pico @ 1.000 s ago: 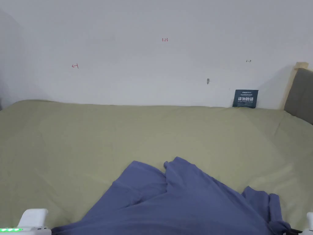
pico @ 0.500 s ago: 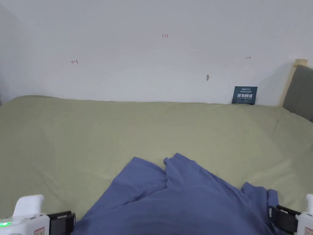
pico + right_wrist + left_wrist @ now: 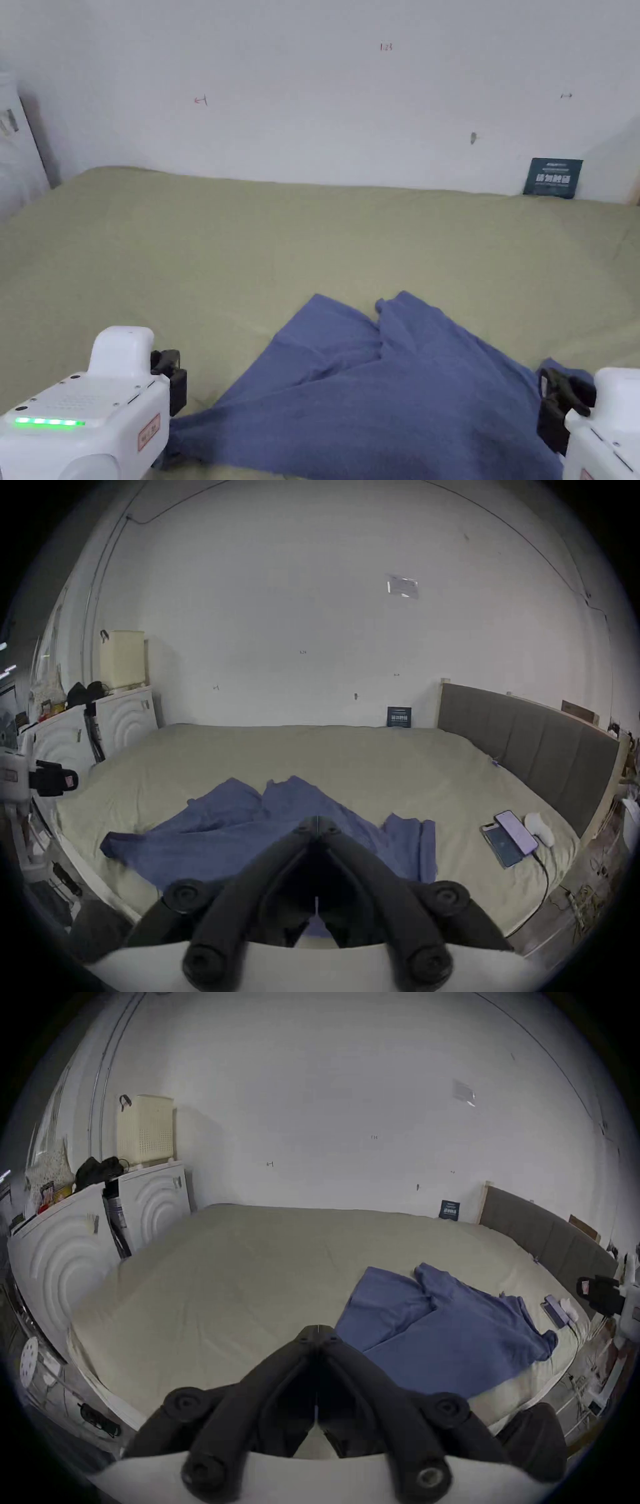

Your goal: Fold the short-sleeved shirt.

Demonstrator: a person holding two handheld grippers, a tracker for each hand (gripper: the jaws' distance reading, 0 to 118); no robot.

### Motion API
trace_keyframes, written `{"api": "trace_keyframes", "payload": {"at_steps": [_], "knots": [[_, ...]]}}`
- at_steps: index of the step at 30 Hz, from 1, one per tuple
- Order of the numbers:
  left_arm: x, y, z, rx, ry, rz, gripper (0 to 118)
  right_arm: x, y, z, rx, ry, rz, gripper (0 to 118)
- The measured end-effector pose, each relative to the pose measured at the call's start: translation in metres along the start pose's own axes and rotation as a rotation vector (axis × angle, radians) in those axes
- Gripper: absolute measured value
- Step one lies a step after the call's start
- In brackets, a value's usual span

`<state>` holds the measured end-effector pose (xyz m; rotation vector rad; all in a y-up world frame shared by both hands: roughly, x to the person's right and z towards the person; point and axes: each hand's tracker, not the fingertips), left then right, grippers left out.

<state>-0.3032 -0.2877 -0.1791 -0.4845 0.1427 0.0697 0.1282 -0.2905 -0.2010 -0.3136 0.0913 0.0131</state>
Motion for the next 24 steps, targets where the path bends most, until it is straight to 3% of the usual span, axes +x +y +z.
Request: {"api": "trace_keyframes", "payload": {"at_steps": [8, 13, 14, 15, 17, 22, 23, 24], "knots": [[-0.072, -0.037, -0.061, -0.287, -0.043, 0.08, 0, -0.009, -0.02, -0.014, -0.087, 0.037, -0.01, 0], [-0.091, -0.058, -0.096, -0.359, -0.097, 0.117, 0, -0.015, -0.034, -0.023, -0.133, 0.042, -0.001, 0], [-0.093, -0.06, -0.103, -0.384, -0.133, 0.106, 8, -0.016, -0.035, -0.026, -0.141, 0.041, 0.002, 0], [-0.086, -0.061, -0.105, -0.431, -0.143, 0.095, 38, -0.016, -0.036, -0.028, -0.149, 0.043, 0.002, 0], [-0.085, -0.07, -0.122, -0.463, -0.119, 0.072, 117, -0.015, -0.04, -0.031, -0.165, 0.044, 0.0, 0], [-0.084, -0.083, -0.157, -0.496, -0.104, 0.068, 115, -0.012, -0.045, -0.039, -0.204, 0.044, 0.0, 0], [-0.073, -0.078, -0.149, -0.504, -0.1, 0.066, 107, -0.01, -0.046, -0.042, -0.216, 0.043, 0.001, 0], [-0.072, -0.078, -0.148, -0.504, -0.098, 0.067, 83, -0.009, -0.047, -0.045, -0.224, 0.039, 0.003, 0]]}}
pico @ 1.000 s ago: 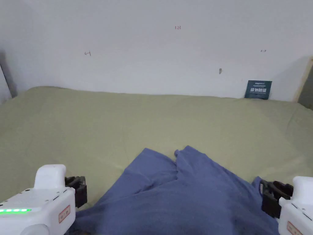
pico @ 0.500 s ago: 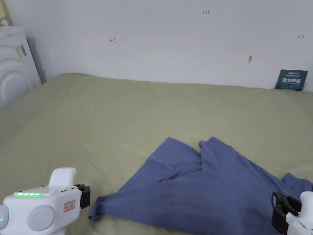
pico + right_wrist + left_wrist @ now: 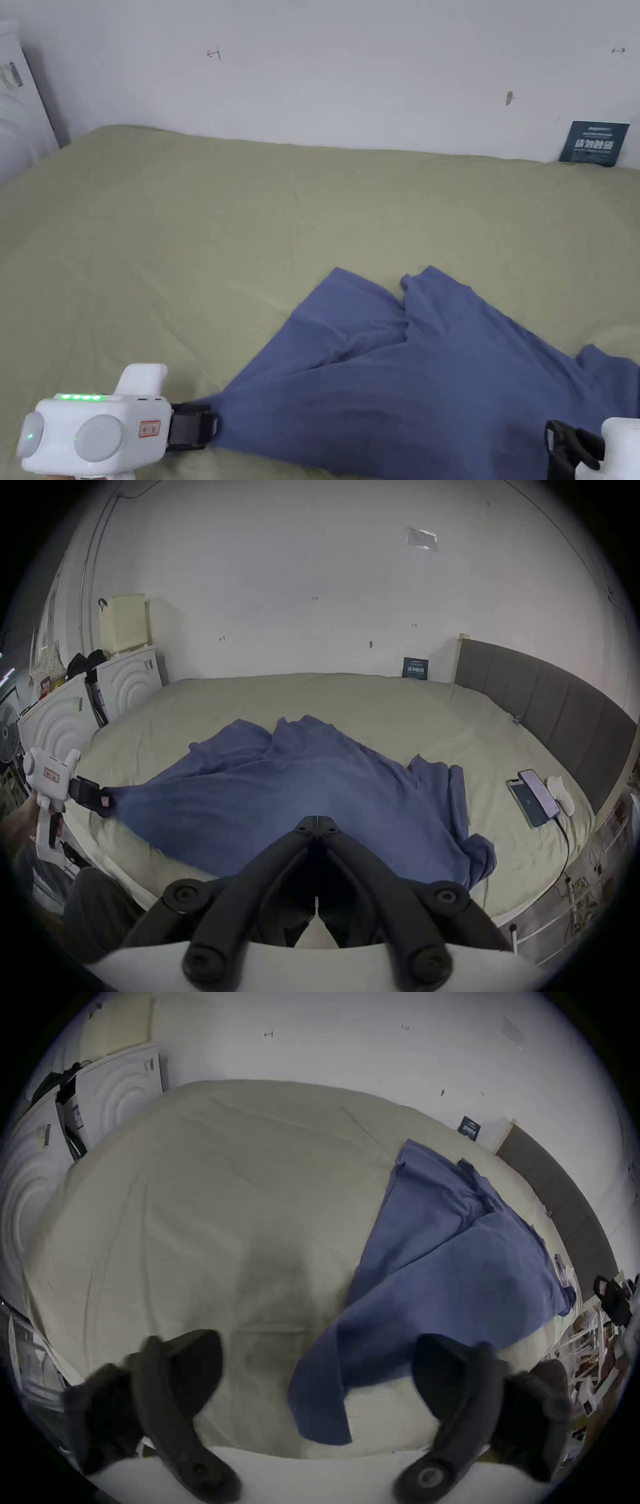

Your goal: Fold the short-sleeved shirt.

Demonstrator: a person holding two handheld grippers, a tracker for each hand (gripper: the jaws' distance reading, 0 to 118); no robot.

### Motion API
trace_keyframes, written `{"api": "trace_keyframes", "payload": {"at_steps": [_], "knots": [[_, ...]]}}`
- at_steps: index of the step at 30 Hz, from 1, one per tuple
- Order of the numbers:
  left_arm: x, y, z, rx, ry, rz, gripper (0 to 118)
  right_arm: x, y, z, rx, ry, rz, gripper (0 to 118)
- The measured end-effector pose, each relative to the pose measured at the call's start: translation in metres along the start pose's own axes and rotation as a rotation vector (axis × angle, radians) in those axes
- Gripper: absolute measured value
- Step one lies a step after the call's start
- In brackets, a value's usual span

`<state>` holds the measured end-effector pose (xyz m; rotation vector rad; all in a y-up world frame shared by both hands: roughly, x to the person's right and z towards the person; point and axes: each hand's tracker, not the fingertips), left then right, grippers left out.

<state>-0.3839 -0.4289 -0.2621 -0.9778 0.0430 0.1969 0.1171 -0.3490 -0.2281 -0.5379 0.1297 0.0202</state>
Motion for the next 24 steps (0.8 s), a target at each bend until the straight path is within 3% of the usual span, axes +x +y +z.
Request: {"api": "trace_keyframes", "payload": {"at_steps": [2, 9, 17, 18, 19, 20, 21, 24], "knots": [[0.003, -0.001, 0.003, 0.001, -0.036, 0.0, 3, 0.005, -0.001, -0.005, -0.016, 0.0, -0.005, 0], [0.036, 0.002, 0.028, 0.002, -0.023, -0.059, 3, 0.028, 0.024, -0.046, -0.074, 0.01, 0.008, 0], [0.046, 0.015, 0.039, 0.003, -0.029, -0.049, 3, 0.06, 0.109, -0.195, -0.244, 0.092, 0.086, 2], [0.048, 0.015, 0.04, 0.005, -0.031, -0.047, 3, 0.062, 0.118, -0.213, -0.273, 0.078, 0.083, 11], [0.044, 0.019, 0.035, 0.003, -0.032, -0.045, 3, 0.067, 0.129, -0.235, -0.295, 0.087, 0.065, 35], [0.045, 0.02, 0.035, 0.003, -0.031, -0.043, 3, 0.072, 0.139, -0.256, -0.327, 0.121, 0.032, 73], [0.046, 0.02, 0.036, 0.006, -0.034, -0.041, 3, 0.076, 0.144, -0.269, -0.357, 0.108, 0.006, 89], [0.03, 0.021, 0.021, 0.005, -0.034, -0.039, 3, 0.081, 0.154, -0.309, -0.425, 0.095, -0.01, 92]]}}
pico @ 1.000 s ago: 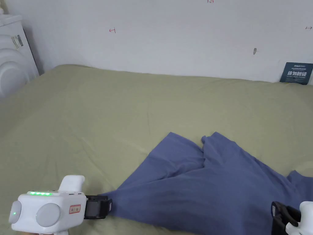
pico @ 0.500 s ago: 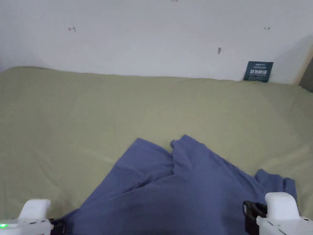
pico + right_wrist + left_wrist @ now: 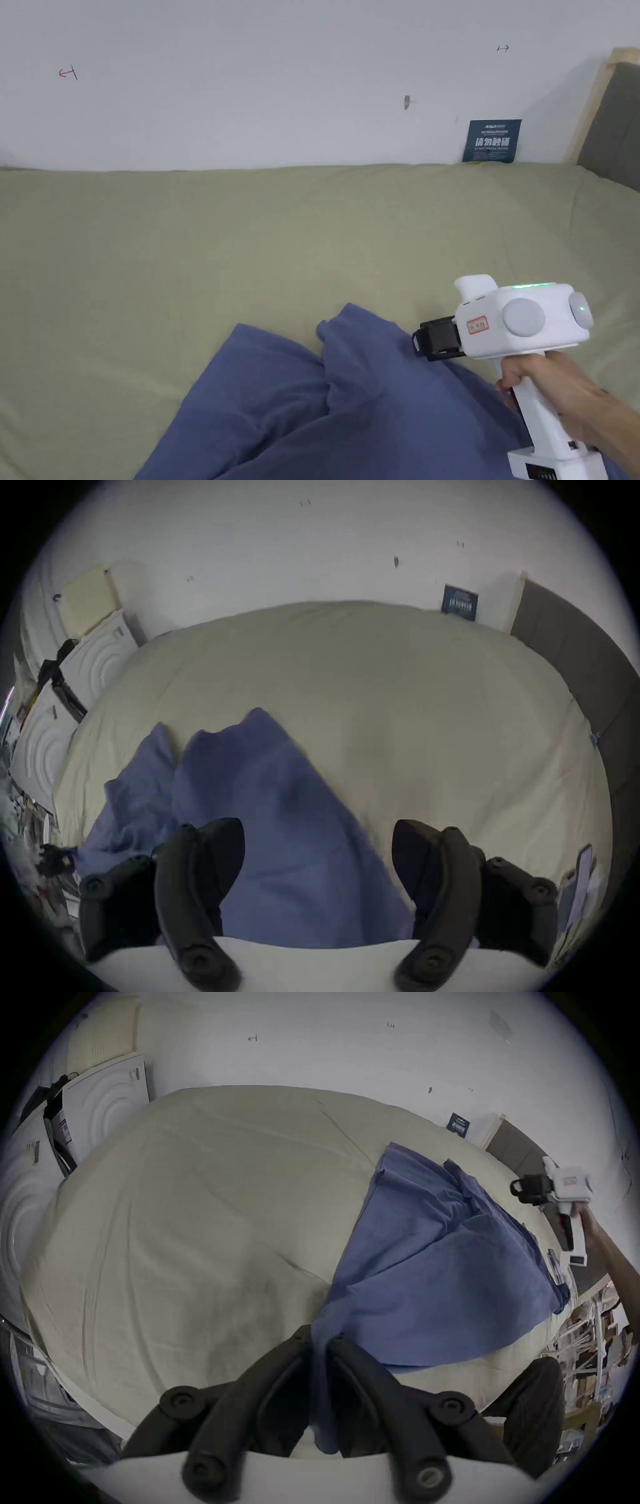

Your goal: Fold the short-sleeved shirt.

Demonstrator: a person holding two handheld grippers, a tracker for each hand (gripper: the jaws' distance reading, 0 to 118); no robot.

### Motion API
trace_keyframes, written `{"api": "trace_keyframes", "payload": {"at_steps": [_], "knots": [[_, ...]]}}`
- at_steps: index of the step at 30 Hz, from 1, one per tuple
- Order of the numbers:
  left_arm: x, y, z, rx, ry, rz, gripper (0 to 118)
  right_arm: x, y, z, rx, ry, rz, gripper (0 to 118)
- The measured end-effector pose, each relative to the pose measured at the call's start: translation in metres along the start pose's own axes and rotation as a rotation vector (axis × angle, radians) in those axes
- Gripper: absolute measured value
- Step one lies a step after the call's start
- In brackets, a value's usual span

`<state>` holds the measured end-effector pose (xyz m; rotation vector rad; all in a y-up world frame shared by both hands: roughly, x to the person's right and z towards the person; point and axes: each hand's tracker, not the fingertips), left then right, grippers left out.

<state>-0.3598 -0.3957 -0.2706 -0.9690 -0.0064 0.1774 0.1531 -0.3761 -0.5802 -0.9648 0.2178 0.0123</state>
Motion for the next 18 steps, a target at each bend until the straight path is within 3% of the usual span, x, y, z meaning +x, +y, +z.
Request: {"api": "trace_keyframes", "payload": {"at_steps": [4, 8, 10, 11, 12, 13, 14, 18], "knots": [[0.005, 0.003, -0.002, -0.008, 0.002, 0.003, 3, -0.007, 0.003, -0.039, -0.098, -0.018, 0.084, 92], [0.006, 0.004, -0.003, -0.012, 0.005, -0.003, 3, -0.005, -0.011, -0.066, -0.243, -0.013, 0.104, 92], [0.007, 0.005, -0.004, -0.012, 0.007, -0.01, 3, -0.006, -0.014, -0.063, -0.187, -0.013, 0.108, 90], [-0.002, 0.004, -0.009, -0.014, 0.008, -0.011, 3, -0.009, -0.011, -0.06, -0.186, -0.025, 0.088, 85], [-0.003, 0.003, -0.01, -0.016, 0.01, -0.01, 3, -0.012, -0.009, -0.056, -0.19, -0.032, 0.093, 70], [-0.004, 0.003, -0.011, -0.02, 0.012, -0.006, 3, -0.013, -0.009, -0.051, -0.189, -0.036, 0.11, 41], [-0.004, 0.004, -0.011, -0.024, 0.012, -0.007, 3, -0.014, -0.008, -0.041, -0.178, -0.052, 0.164, 3], [-0.008, 0.005, -0.007, -0.011, 0.021, -0.003, 3, -0.01, -0.011, 0.016, -0.082, 0.029, 0.099, 3]]}}
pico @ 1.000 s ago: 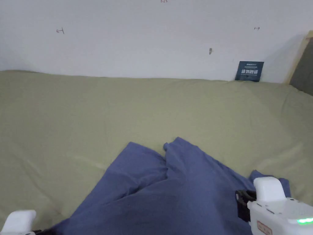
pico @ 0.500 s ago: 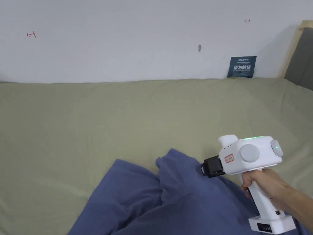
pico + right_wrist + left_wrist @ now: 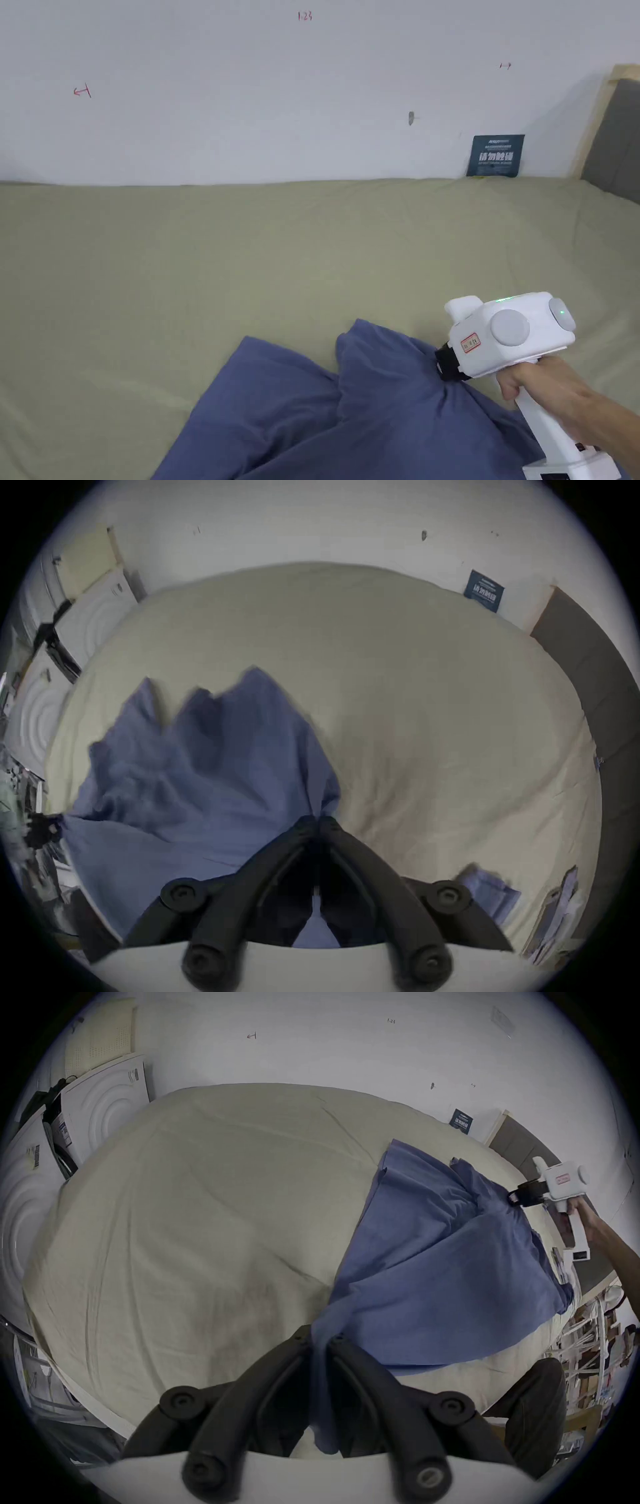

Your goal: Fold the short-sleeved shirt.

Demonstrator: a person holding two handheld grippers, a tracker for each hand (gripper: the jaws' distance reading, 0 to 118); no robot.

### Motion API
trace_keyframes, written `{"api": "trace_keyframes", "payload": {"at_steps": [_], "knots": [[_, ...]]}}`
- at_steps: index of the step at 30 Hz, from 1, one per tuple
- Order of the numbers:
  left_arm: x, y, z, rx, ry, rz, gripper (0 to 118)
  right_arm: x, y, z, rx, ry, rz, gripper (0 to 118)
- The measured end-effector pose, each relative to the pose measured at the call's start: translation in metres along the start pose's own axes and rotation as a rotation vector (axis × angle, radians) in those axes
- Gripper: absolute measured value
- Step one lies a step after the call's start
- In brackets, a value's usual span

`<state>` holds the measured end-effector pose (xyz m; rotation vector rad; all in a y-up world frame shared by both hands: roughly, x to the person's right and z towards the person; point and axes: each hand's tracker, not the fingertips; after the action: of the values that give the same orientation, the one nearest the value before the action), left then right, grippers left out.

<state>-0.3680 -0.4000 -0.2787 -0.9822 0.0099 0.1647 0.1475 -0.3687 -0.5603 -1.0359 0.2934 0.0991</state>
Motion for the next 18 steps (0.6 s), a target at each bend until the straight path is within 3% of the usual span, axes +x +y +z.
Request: {"api": "trace_keyframes", "payload": {"at_steps": [2, 7, 18], "knots": [[0.013, 0.005, 0.015, 0.023, 0.001, 0.005, 3, -0.004, -0.004, 0.038, 0.069, -0.045, 0.053, 3], [0.035, 0.032, 0.062, 0.127, -0.014, 0.026, 3, -0.006, -0.009, 0.151, 0.262, -0.06, 0.077, 3], [0.103, 0.155, 0.213, 0.48, -0.021, -0.055, 3, -0.014, -0.026, 0.408, 0.76, -0.186, 0.055, 3]]}}
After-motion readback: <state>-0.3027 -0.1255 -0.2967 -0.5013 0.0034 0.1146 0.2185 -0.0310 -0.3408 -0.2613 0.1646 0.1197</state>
